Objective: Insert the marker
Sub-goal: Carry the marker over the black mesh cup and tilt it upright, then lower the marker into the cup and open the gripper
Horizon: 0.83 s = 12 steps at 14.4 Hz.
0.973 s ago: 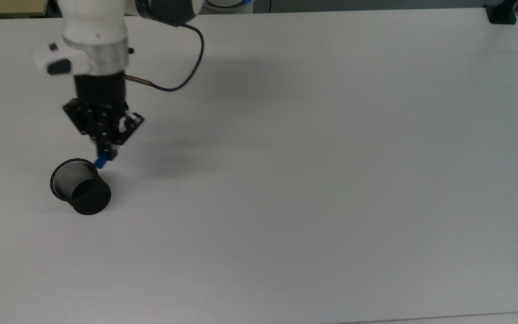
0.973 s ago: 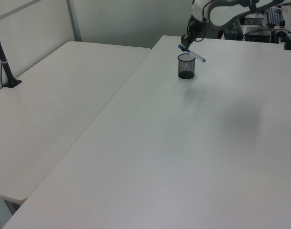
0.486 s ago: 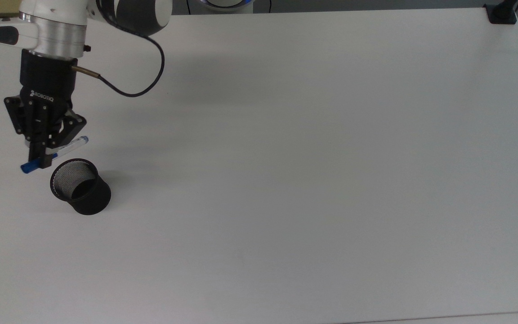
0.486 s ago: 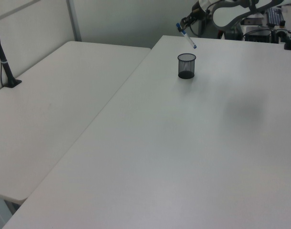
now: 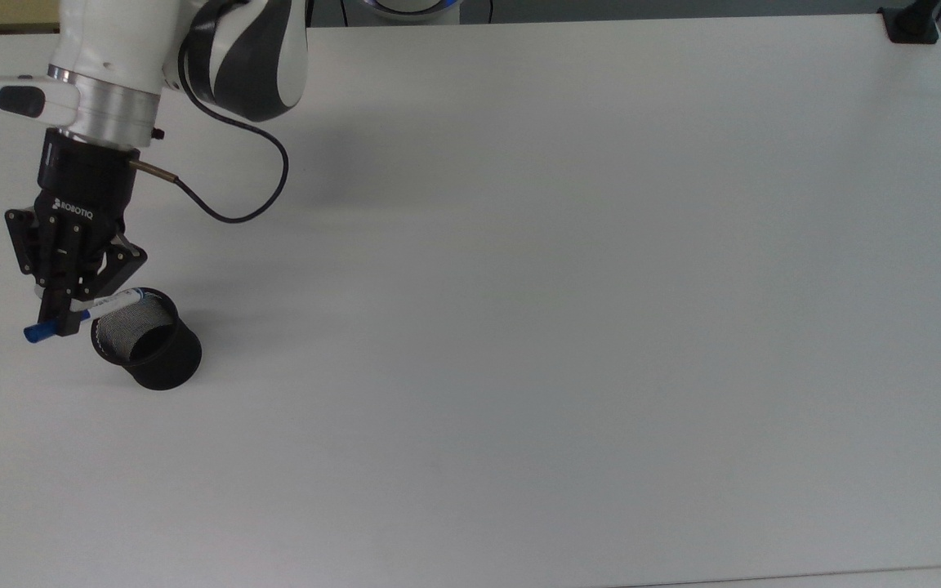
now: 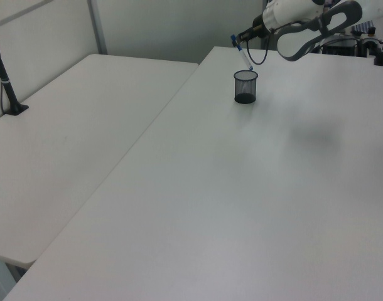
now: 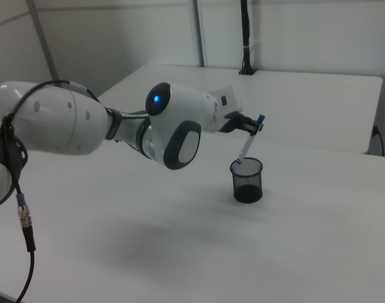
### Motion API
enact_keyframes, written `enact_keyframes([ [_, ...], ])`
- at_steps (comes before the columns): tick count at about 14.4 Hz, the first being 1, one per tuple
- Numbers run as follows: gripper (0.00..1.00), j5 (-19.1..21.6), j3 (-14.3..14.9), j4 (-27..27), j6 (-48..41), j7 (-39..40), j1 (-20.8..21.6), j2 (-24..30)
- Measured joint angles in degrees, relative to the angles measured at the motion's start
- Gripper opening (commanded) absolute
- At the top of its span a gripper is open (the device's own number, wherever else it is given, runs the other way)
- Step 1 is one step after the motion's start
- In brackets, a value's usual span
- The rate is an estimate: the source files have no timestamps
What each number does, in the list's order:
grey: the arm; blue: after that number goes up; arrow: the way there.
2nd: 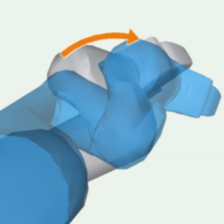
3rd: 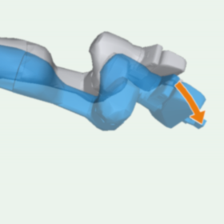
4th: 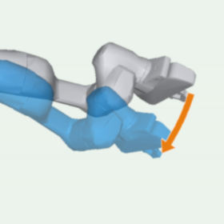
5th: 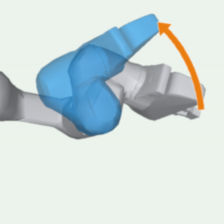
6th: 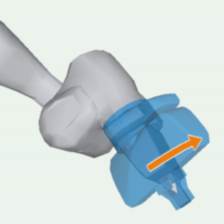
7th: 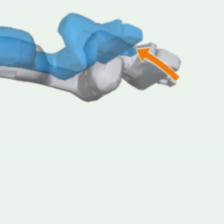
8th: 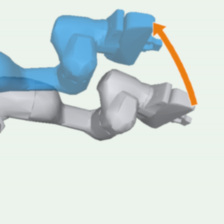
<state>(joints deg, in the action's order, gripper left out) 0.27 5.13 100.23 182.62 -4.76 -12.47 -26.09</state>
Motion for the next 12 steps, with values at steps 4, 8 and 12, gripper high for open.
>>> enact_keyframes([
  [4, 0.0, -0.01, -0.19, 0.12, 4.45, 0.0, 0.05, -2.58],
  [8, 0.0, -0.12, -0.19, 2.37, 4.78, 2.85, 0.05, -2.96],
  [12, 0.81, -0.12, -0.19, 5.12, 7.73, 5.03, 0.05, -3.15],
])
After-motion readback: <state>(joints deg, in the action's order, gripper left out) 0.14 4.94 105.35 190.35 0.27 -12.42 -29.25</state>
